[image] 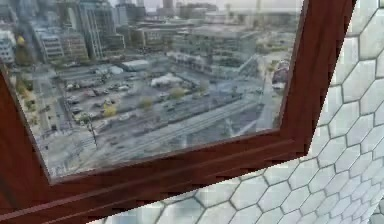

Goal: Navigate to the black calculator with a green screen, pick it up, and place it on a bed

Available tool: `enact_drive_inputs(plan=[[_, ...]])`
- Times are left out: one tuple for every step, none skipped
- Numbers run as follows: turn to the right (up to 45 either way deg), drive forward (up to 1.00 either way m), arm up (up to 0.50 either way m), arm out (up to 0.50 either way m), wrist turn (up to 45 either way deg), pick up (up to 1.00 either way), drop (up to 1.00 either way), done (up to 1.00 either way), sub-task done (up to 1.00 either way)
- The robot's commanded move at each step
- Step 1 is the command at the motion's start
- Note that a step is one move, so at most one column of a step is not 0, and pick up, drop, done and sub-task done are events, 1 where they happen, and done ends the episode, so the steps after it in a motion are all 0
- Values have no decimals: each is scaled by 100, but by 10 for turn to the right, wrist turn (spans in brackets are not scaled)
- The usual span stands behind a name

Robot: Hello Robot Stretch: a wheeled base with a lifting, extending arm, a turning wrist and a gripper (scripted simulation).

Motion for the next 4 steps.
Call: enact_drive_inputs(plan=[[420, 0, 0, 0, 0, 0, 0, 0, 0], [0, 0, 50, 0, 0, 0, 0, 0, 0], [0, 0, 14, 0, 0, 0, 0, 0, 0], [0, 0, 0, 36, 0, 0, 0, 0, 0]])
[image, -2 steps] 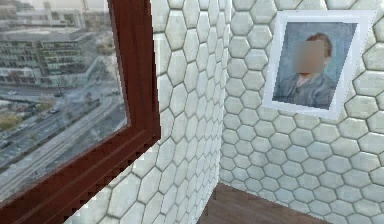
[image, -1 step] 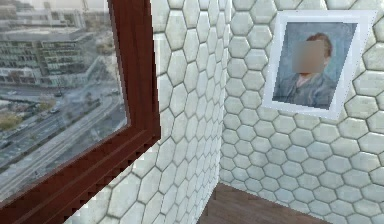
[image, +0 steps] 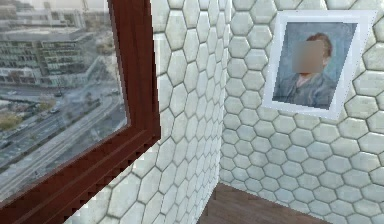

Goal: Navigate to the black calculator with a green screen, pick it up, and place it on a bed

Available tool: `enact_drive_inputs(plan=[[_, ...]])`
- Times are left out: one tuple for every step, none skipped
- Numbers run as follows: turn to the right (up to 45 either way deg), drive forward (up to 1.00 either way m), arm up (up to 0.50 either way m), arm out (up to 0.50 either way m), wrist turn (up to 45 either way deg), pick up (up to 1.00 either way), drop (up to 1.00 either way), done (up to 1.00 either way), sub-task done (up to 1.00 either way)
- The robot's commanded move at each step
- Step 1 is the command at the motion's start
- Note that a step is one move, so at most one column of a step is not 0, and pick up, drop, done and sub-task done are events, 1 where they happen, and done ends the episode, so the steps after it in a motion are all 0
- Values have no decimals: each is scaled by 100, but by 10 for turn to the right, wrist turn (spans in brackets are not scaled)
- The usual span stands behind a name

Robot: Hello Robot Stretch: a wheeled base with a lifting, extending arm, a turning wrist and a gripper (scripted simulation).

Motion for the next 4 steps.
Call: enact_drive_inputs(plan=[[0, 0, 0, 0, 450, 0, 0, 0, 0], [0, 0, 0, 0, 450, 0, 0, 0, 0], [0, 0, 0, 0, 450, 0, 0, 0, 0], [0, 0, 0, 0, 450, 0, 0, 0, 0]])
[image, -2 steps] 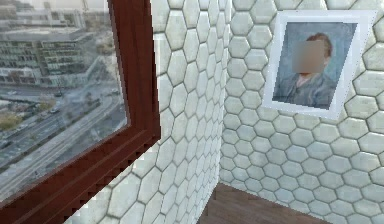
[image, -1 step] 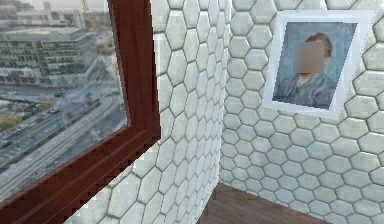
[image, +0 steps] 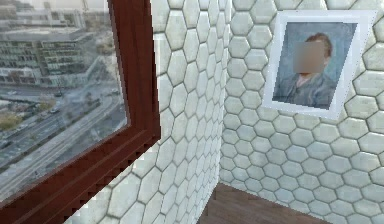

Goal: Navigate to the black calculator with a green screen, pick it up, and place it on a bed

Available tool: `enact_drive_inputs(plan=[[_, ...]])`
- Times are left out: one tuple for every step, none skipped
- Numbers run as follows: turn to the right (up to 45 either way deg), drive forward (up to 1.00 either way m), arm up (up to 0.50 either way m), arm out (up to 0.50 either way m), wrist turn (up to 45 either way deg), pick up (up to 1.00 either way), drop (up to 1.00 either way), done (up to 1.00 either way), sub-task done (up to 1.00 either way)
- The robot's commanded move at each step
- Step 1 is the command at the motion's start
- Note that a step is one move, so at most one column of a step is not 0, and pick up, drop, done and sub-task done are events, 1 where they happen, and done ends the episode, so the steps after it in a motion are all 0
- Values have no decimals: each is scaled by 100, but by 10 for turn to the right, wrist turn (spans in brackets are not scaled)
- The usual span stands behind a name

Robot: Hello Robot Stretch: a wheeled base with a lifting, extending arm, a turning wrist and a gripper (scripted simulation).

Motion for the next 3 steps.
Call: enact_drive_inputs(plan=[[0, 0, 0, 0, 240, 0, 0, 0, 0], [0, 0, -30, 0, 0, 0, 0, 0, 0], [0, 0, 0, 0, 0, 100, 0, 0, 0]])
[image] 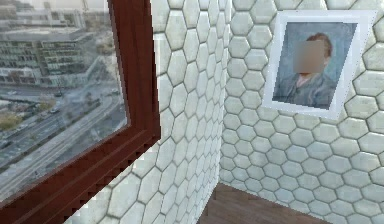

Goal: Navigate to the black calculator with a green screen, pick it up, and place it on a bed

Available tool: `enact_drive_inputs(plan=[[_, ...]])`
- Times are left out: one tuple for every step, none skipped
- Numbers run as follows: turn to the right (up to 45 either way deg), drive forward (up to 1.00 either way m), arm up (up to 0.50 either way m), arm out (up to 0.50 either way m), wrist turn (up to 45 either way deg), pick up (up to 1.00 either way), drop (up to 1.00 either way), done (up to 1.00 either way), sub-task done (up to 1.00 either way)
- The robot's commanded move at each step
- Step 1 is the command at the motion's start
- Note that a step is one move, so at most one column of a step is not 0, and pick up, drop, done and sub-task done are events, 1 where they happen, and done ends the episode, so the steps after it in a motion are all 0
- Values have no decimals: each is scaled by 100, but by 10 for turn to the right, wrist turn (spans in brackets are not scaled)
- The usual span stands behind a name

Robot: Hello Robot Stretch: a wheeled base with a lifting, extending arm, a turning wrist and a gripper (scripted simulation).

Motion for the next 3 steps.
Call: enact_drive_inputs(plan=[[0, 0, 10, 0, 0, 0, 0, 0, 0], [0, 0, 44, 0, 0, 0, 0, 0, 0], [0, 0, 0, 0, -450, 0, 0, 0, 0]])
